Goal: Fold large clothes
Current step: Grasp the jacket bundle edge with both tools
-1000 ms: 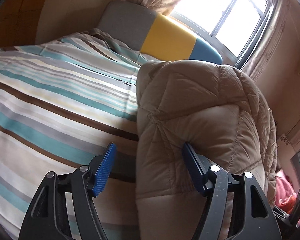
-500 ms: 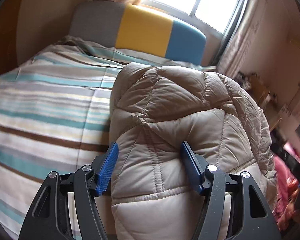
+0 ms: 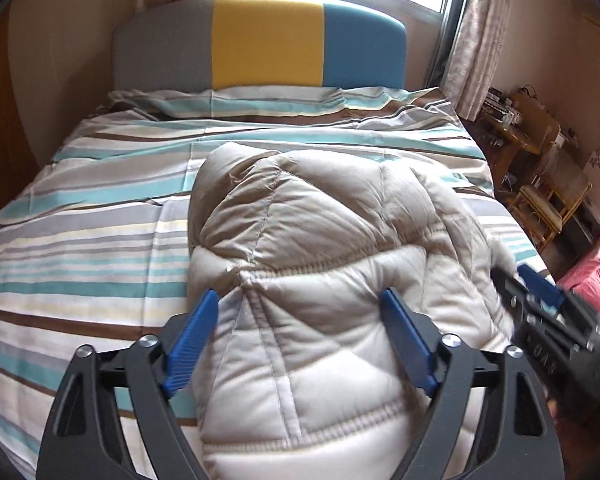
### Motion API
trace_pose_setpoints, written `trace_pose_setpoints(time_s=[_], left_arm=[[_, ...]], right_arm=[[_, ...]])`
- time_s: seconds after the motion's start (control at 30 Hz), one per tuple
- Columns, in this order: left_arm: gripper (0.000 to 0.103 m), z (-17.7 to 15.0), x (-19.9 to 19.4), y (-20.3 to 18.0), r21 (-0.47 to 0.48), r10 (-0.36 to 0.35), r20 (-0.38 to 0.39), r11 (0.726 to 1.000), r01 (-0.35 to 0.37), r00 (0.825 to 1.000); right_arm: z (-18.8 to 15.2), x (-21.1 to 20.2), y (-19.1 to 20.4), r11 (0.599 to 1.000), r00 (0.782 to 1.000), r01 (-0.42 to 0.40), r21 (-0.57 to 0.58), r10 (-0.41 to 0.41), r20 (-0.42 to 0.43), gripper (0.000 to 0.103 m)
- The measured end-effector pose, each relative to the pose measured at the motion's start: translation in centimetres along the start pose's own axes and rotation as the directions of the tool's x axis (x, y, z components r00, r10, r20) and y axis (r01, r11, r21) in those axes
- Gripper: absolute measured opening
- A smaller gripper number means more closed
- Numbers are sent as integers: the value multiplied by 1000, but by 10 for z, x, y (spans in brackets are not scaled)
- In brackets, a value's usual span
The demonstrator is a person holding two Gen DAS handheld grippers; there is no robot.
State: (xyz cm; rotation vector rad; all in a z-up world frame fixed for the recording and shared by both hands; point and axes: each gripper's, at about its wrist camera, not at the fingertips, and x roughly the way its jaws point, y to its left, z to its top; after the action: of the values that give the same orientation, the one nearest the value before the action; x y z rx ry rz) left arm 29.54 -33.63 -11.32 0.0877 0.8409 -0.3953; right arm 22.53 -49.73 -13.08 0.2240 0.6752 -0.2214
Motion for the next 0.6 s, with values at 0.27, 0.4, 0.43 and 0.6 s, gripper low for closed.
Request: trace_pose_setpoints(time_s=[0.27,0.4,0.43,0.6], left_arm=[[99,-11,33,1,-20,12,-22,1000,-12,1000],[100,-17,42,7,-28,9,-17,1000,-10,1000],[100,-17,44,6,-27,11,-17,1000,-11,1000],[100,-21,55,7,-24,15,-11,1000,-15,1000]], right_arm=[[-10,25,-16,999,999,-19,43,21,-38,44],[-15,32,-15,999,999,-18,40,20,-42,44],[-16,35,-15,999,999,-19,41,21,-45,44],[-21,48,-16,998,997,-39,54,42,-67,45]])
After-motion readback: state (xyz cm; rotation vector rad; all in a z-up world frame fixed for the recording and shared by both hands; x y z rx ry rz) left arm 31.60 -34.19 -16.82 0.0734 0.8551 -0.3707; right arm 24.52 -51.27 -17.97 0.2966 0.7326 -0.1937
